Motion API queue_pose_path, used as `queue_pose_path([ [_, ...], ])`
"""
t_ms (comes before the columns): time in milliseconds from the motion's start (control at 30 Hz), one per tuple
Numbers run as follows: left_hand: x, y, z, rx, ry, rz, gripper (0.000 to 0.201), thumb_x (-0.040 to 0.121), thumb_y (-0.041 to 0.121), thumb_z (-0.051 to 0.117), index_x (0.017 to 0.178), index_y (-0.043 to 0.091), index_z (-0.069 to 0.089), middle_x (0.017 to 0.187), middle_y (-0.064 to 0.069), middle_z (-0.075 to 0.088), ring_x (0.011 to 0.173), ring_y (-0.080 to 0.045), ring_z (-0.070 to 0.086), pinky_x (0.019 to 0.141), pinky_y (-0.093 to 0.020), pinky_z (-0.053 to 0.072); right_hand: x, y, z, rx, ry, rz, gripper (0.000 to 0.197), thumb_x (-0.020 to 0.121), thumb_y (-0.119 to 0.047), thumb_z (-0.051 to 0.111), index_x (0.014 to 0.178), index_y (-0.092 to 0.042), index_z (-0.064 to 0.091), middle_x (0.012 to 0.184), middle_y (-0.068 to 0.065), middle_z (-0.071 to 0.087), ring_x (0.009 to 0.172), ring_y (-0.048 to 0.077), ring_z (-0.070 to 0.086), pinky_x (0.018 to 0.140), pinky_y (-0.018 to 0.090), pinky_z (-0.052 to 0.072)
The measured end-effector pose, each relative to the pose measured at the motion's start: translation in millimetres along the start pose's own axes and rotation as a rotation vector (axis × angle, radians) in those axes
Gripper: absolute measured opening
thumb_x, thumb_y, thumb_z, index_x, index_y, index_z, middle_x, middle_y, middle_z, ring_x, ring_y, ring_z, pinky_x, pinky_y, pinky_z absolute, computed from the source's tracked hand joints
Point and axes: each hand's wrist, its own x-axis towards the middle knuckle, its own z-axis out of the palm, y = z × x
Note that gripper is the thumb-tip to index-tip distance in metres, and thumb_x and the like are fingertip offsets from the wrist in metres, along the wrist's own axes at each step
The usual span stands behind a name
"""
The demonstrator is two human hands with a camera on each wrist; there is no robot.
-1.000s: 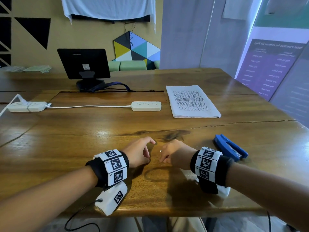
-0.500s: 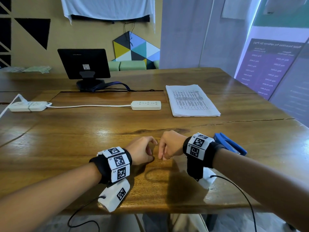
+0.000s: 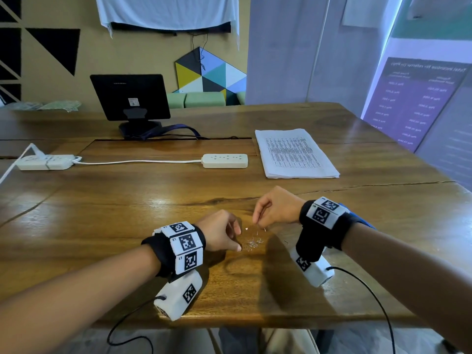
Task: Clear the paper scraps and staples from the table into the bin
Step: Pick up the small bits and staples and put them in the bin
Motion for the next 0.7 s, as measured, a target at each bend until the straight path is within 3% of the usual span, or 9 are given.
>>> queue_pose_path([
  [167,11,16,10,-0.024,0.045,0.041,0.027,0.076,0.022,0.075,0.101,0.016,0.067,0.085,0.006,0.062,0.080,-0.009,0.057,0.066,-0.017,0.043,-2,8,-3,0.013,0.001,0.016,0.020,0.068,0.007,0.071,0.065,-0.013,0.070,0.048,-0.012,0.064,0.046,-0.002,0.055,0.054,0.010,0.047],
  [300,19,32,15,0.011,0.085,0.030,0.037,0.075,0.021,0.075,0.109,0.015,0.060,0.102,0.000,0.066,0.096,-0.017,0.061,0.085,-0.030,0.053,0,12,1,0.038,-0.004,0.013,0.024,0.067,0.009,0.070,0.063,-0.015,0.070,0.050,-0.009,0.065,0.047,0.000,0.057,0.054,0.012,0.048],
  [433,22,30,11,0.060,0.130,0.047,0.040,0.079,0.017,0.072,0.117,0.014,0.058,0.113,0.000,0.060,0.105,-0.015,0.056,0.082,-0.022,0.044,-4,15,-7,0.020,0.034,0.009,0.022,0.067,0.006,0.072,0.063,-0.015,0.070,0.047,-0.012,0.064,0.046,0.000,0.055,0.054,0.013,0.047],
  [533,18,30,12,0.127,0.129,0.074,0.032,0.083,0.016,0.066,0.114,0.011,0.062,0.114,-0.002,0.060,0.110,-0.018,0.056,0.084,-0.024,0.044,-9,21,-12,0.019,0.031,0.009,0.024,0.067,0.009,0.071,0.062,-0.015,0.070,0.047,-0.010,0.064,0.045,0.002,0.055,0.055,0.013,0.048],
  [633,15,33,15,0.207,0.040,0.139,0.039,0.086,0.017,0.062,0.124,0.013,0.058,0.126,-0.006,0.057,0.118,-0.021,0.052,0.096,-0.030,0.045,-11,25,-13,0.010,0.027,0.013,0.023,0.067,0.009,0.072,0.063,-0.014,0.070,0.046,-0.011,0.064,0.045,-0.002,0.056,0.055,0.012,0.048],
  [700,15,33,17,0.258,0.002,0.222,0.043,0.088,0.012,0.059,0.130,0.017,0.054,0.134,-0.005,0.052,0.126,-0.020,0.046,0.104,-0.030,0.039,-12,27,-13,0.001,0.040,0.014,0.024,0.067,0.008,0.073,0.062,-0.016,0.070,0.046,-0.012,0.064,0.045,-0.003,0.057,0.056,0.012,0.049],
])
